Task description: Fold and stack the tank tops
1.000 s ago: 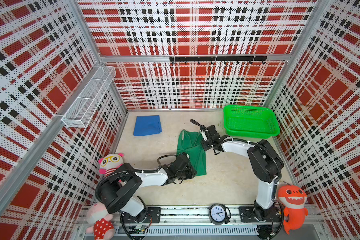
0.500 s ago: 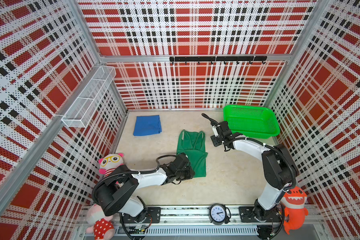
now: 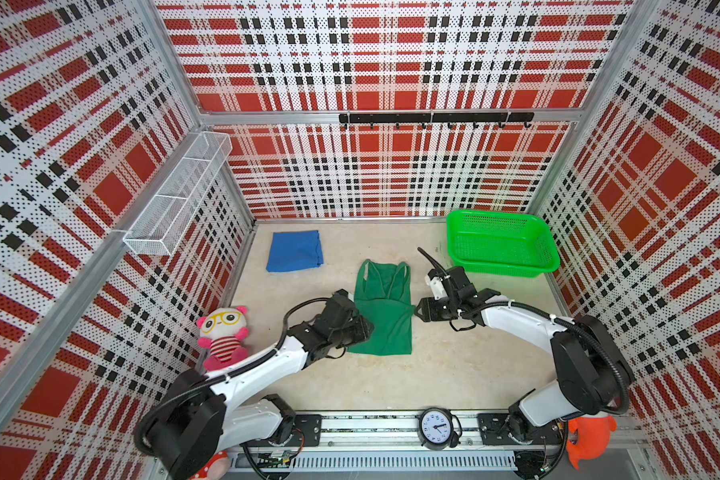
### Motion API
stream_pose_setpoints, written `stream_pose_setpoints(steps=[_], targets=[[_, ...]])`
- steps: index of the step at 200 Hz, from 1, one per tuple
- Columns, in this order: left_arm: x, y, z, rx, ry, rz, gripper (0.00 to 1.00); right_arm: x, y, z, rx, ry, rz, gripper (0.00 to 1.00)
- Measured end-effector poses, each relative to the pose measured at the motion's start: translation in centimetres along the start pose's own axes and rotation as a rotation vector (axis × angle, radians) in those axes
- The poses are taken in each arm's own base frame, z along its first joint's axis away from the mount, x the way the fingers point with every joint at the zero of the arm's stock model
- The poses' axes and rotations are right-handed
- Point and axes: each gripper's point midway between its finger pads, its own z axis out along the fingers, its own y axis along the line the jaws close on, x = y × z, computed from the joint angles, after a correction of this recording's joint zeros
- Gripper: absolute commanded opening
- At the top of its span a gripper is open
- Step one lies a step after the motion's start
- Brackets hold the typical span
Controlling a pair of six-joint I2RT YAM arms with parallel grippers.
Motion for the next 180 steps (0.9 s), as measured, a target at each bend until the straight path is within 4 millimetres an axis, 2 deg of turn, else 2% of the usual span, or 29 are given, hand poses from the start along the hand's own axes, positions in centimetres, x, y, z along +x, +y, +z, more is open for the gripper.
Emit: stream_pose_setpoints(steps=[15, 32, 47, 62, 92, 121, 180], targets=[[0.2, 2.3, -0.6, -0.03, -0.02, -0.033, 0.41, 2.3, 1.4, 0.0, -0.033, 0.04, 0.016, 0.54], [2.1, 5.3, -0.5, -0.087, 0.014, -0.063, 0.45, 5.2, 2.4, 0.0, -0.066, 0.089, 0.052, 0.54], [4.1, 7.4, -0.3, -0.125, 0.053, -0.091, 0.48, 7.3, 2.1, 0.0, -0.07, 0.123, 0.106, 0.55], [5.5, 8.6, 0.0, -0.139, 0.083, -0.117, 0.5, 9.0, 1.5, 0.3, -0.066, 0.149, 0.164, 0.55], [5.2, 7.5, 0.7, -0.072, 0.068, -0.142, 0.53, 10.7, 1.5, 0.9, -0.078, 0.174, 0.234, 0.54], [5.4, 6.5, 1.4, -0.016, 0.063, -0.156, 0.52, 10.2, 2.9, 1.5, -0.129, 0.156, 0.258, 0.53], [5.7, 6.1, 2.0, 0.029, 0.057, -0.183, 0.42, 9.2, 3.5, 2.9, -0.178, 0.119, 0.304, 0.47]])
